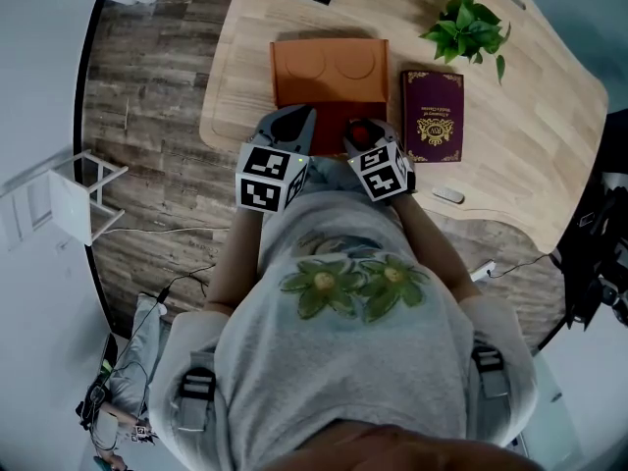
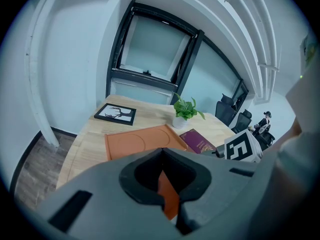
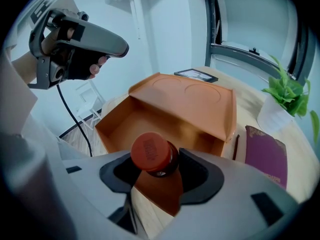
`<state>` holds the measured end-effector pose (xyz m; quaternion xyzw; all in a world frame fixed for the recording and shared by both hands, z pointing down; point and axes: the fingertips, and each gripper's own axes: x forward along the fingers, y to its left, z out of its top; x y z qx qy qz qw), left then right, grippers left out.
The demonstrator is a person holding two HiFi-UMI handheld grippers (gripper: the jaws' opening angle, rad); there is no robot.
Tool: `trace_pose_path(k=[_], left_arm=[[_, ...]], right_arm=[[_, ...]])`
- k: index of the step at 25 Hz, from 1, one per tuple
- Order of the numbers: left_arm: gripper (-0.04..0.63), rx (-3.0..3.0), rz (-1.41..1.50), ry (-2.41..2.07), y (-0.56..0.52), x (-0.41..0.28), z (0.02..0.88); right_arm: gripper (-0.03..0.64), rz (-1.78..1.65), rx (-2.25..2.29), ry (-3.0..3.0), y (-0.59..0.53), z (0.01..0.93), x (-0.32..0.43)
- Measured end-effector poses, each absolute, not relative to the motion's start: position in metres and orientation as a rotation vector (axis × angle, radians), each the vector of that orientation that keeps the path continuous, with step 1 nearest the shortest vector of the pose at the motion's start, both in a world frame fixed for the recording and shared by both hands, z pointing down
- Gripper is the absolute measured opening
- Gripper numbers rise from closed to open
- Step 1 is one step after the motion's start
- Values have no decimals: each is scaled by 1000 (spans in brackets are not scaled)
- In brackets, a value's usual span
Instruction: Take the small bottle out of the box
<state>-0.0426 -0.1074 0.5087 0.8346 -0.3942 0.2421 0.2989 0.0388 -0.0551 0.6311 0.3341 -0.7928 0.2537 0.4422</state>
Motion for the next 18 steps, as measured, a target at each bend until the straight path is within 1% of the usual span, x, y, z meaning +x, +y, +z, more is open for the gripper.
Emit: trace_pose_path(k=[18], left_arm=[[8, 2225, 647, -1038, -109, -42, 507]], right_arm=[[222, 618, 828, -1985, -57, 623, 37]])
